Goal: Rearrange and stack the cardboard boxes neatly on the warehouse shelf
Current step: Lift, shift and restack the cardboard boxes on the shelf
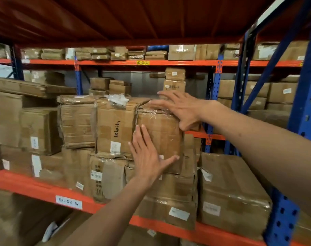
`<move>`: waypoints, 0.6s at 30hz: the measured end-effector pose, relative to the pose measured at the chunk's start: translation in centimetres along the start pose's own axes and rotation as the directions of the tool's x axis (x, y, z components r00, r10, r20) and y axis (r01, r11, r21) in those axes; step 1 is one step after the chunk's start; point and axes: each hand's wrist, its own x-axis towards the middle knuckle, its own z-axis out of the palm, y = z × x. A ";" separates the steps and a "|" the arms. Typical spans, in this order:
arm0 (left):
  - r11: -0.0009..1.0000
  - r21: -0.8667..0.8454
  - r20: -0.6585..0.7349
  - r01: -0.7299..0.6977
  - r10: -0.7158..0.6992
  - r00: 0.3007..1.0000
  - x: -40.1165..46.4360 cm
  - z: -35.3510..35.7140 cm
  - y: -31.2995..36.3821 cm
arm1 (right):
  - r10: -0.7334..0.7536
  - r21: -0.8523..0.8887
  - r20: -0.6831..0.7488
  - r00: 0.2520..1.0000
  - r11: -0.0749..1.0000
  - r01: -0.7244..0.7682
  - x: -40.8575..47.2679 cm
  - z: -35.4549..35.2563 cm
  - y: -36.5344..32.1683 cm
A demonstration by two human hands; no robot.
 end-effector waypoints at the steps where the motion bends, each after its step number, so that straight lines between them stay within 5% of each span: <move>1: 0.993 -0.075 0.013 0.088 -0.087 0.996 -0.1 0.4 0.5 | -0.036 -0.072 0.098 0.995 0.996 0.043 0.7 -0.5 -0.7; 4: 0.852 -0.296 0.118 0.431 -0.416 0.902 -0.2 1.6 2.0 | -0.026 -0.150 0.261 0.965 0.986 0.067 2.2 -0.5 -2.9; 7: 0.821 -0.289 0.143 0.493 -0.472 0.870 0.0 2.7 2.3 | 0.067 -0.184 0.325 0.943 0.983 -0.006 2.5 0.0 -4.2; 14: 0.960 -0.062 0.042 0.272 -0.270 0.962 0.4 3.1 3.1 | 0.139 -0.319 0.204 0.969 0.945 -0.068 -0.1 1.0 -2.5; 18: 0.998 0.040 0.045 0.042 -0.044 0.998 0.9 3.5 4.1 | 0.107 -0.550 0.106 0.989 0.835 -0.031 -3.0 2.3 -0.5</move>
